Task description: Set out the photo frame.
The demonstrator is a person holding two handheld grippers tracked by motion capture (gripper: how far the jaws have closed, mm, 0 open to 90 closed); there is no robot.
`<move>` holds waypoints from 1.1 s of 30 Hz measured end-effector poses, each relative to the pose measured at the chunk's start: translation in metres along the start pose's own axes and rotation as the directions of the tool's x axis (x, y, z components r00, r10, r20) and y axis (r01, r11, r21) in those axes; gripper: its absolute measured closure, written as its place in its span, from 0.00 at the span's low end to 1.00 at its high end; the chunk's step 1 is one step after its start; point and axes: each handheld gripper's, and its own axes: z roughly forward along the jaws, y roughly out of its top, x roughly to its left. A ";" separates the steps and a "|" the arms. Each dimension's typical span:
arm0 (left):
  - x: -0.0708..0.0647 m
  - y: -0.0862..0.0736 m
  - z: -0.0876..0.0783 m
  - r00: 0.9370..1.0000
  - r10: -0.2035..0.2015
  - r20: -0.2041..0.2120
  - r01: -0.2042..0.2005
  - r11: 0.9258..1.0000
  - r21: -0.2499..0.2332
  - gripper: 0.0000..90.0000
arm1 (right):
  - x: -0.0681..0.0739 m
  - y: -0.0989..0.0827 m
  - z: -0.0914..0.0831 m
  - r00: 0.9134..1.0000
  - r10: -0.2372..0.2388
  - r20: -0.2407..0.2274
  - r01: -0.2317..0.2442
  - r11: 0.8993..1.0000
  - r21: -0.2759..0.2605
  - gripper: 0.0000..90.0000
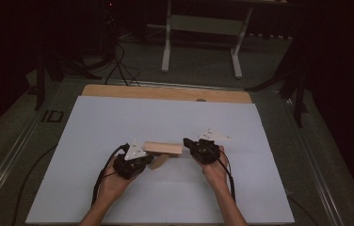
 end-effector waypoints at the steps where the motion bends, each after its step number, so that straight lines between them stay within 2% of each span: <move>1: 0.000 0.000 0.000 1.000 -0.003 0.001 0.003 1.000 -0.001 0.99 | 0.000 0.000 0.001 1.000 0.000 -0.003 0.000 1.000 0.000 0.99; 14: 0.003 0.002 0.003 1.000 -0.018 -0.017 0.018 1.000 -0.002 0.99 | 0.002 0.000 0.009 1.000 0.001 -0.028 0.000 1.000 0.014 0.98; 33: 0.004 0.007 0.005 0.999 -0.022 -0.034 0.022 1.000 -0.011 0.99 | 0.006 0.001 0.007 0.999 -0.018 -0.041 0.019 1.000 0.018 0.99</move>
